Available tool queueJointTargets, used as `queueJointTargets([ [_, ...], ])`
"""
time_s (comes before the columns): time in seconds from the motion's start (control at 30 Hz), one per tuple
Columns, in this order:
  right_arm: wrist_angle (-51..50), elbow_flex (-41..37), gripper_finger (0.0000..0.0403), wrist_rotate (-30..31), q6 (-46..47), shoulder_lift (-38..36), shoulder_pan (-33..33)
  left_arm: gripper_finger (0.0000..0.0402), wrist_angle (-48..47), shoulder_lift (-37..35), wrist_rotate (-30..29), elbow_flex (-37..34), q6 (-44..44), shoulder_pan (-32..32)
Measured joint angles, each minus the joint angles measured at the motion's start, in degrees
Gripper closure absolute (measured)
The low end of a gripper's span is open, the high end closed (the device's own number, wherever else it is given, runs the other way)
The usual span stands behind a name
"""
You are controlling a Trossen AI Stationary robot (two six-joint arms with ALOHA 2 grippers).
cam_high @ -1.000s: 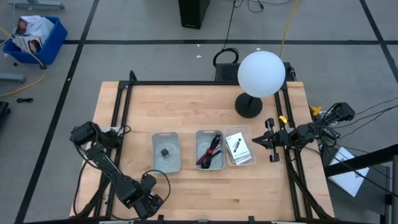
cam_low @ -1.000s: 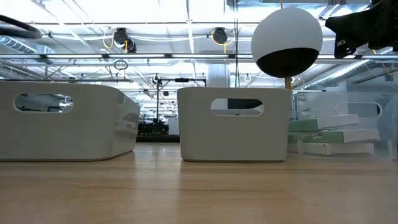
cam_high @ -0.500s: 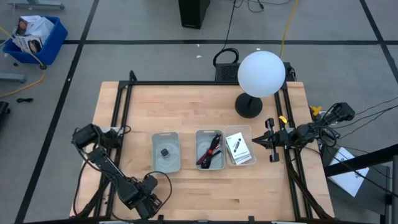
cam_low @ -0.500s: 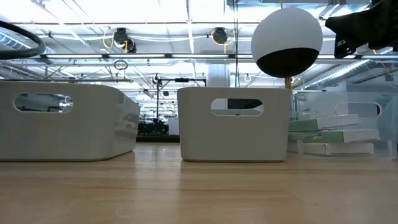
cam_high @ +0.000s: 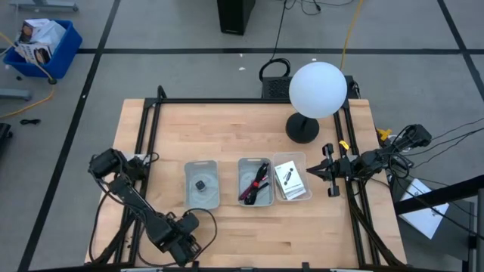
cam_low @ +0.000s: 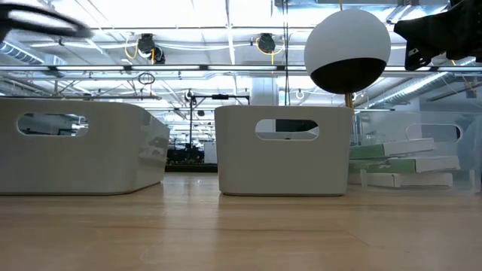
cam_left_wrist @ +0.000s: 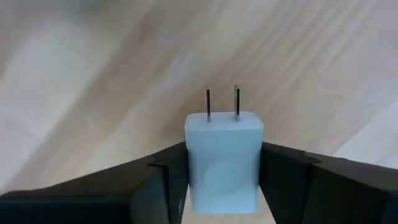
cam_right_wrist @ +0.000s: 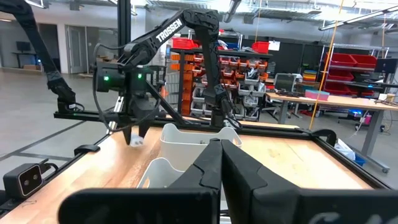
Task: Pick and place items into bin
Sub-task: Put the white charger adapter into the left gray bin
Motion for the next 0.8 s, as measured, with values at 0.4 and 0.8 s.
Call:
queueJointTargets([
  [0.4,0.0,0.0,0.0403,0.0,0.0,0.0,0.0,0.0246,-2.4,-14.4,-25.3,3.9,17.7,6.5],
  [0.8,0.0,0.0,0.0403,0.0,-0.1,0.0,0.0,0.0226,-18.3,-21.9,-31.3,3.5,24.1,22.3],
])
